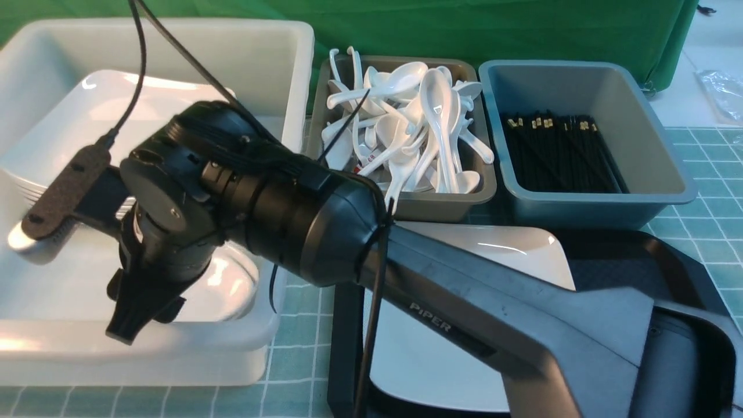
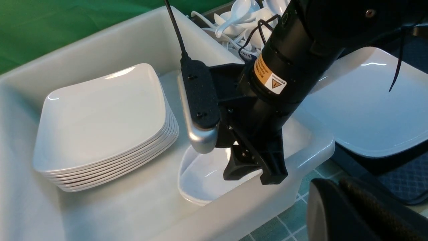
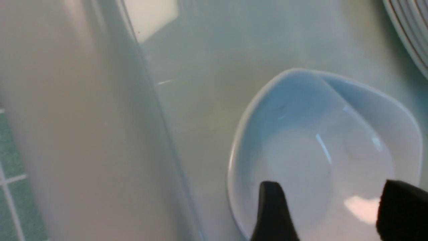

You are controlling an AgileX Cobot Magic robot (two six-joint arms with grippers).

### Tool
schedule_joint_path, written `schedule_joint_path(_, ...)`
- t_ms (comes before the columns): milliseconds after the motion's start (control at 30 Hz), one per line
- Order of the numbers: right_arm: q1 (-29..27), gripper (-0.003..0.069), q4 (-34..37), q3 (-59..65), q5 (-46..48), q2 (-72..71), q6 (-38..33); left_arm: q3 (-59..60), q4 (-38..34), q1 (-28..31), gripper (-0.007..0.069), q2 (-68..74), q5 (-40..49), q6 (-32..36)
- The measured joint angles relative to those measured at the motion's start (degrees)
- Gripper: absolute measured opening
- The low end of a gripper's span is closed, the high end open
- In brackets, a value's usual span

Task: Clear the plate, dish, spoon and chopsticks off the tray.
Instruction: Use the right arm to put the small plate into the large storage box on the left, then use the left arm to grab a plate from the dinner plate

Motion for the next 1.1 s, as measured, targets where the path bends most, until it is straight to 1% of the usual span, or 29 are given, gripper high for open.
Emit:
schedule_joint_path(133,0.05,0.0469,0.31,0.11,6.7,-5.38,0.06,0.0,-1.07,0.0,0.0017,0.0,-1.11,0.4)
schedule_joint_path(200,0.05,0.0449,-0.32,0.17,9.89,-9.35,0.16,0.0,-2.44,0.0,0.0017,0.34,-2.1,1.28)
schedule_joint_path(233,0.05,0.0444,-0.33,0.17,9.89,-9.74,0.24,0.0,-2.77,0.0,0.0017,0.45,-2.1,1.41)
schedule_joint_path(267,0.05,0.0411,-1.54,0.33,9.89,-12.23,1.23,0.0,-4.02,0.0,0.0017,1.46,-2.53,2.56)
schedule_joint_path(300,0.05,0.0354,-3.48,1.05,9.89,-15.58,2.56,0.0,-6.14,0.0,0.0017,2.91,-2.63,4.1)
schedule_joint_path(333,0.05,0.0344,-3.78,1.19,9.89,-15.58,2.76,0.0,-6.43,0.0,0.0017,3.45,-2.63,4.32)
schedule_joint_path(367,0.05,0.0251,-6.5,2.69,9.89,-19.28,4.43,0.0,-9.31,0.0,0.0017,6.18,-2.78,6.68)
schedule_joint_path(433,0.05,0.0163,-8.42,5.92,9.89,-23.35,6.43,0.0,-13.37,-0.06,0.0017,9.86,-3.06,10.68)
schedule_joint_path(500,0.05,0.0095,-9.87,11.1,9.89,-28.03,8.45,0.0,-18.05,-0.63,0.0017,13.95,-3.81,14.49)
schedule_joint_path(533,0.05,0.0065,-10.72,15.5,9.89,-31.55,10.18,0.0,-21.27,-1.36,0.0017,16.76,-4.54,18.16)
schedule_joint_path(567,0.05,0.0052,-11.18,19.67,9.89,-34.71,11.08,0.05,-23.14,-1.98,0.0017,18.62,-5.02,19.69)
schedule_joint_path(600,0.05,0.0049,-11.25,19.67,9.89,-34.72,11.35,0.05,-23.93,-2.34,0.0017,19.6,-5.27,20.64)
schedule_joint_path(633,0.05,0.0038,-11.84,26.89,9.89,-39.43,13.07,0.05,-25.73,-3.78,0.0017,23.17,-6.27,23.01)
schedule_joint_path(667,0.05,0.0036,-12.24,31.64,9.89,-42.92,14.56,0.05,-26.1,-4.78,0.0017,25.33,-6.95,23.92)
schedule_joint_path(733,0.05,0.0036,-12.86,40.3,9.84,-50.05,17.68,0.05,-26.0,-7.83,0.0017,30.44,-8.74,25.23)
schedule_joint_path(767,0.05,0.0036,-12.99,42.19,9.84,-51.57,18.38,0.05,-25.86,-8.55,0.0017,32.18,-9.16,25.45)
schedule_joint_path(800,0.05,0.0036,-13.27,49.64,9.84,-57.39,21.64,0.05,-24.81,-11.72,0.0017,36.39,-11.12,26.61)
schedule_joint_path(900,0.05,0.0037,-13.47,61.5,9.56,-67.07,28.12,-0.7,-22.17,-18.3,0.0017,46.15,-14.6,28.14)
schedule_joint_path(967,0.05,0.0037,-13.47,68.49,8.72,-72.56,31.73,-1.85,-19.37,-22.64,0.0017,52.29,-16.13,29.06)
schedule_joint_path(1000,0.05,0.0037,-13.47,72.41,8.29,-76.43,34.39,-2.68,-16.57,-25.65,0.0017,56.8,-17.2,29.3)
schedule_joint_path(1033,0.05,0.0037,-13.47,72.41,8.29,-76.94,34.74,-2.77,-16.15,-26.06,0.0017,57.41,-17.33,29.3)
schedule_joint_path(1100,0.05,0.0038,-13.47,77.52,8.17,-82.5,37.72,-3.9,-10.69,-29.75,0.0021,64.4,-19.84,29.46)
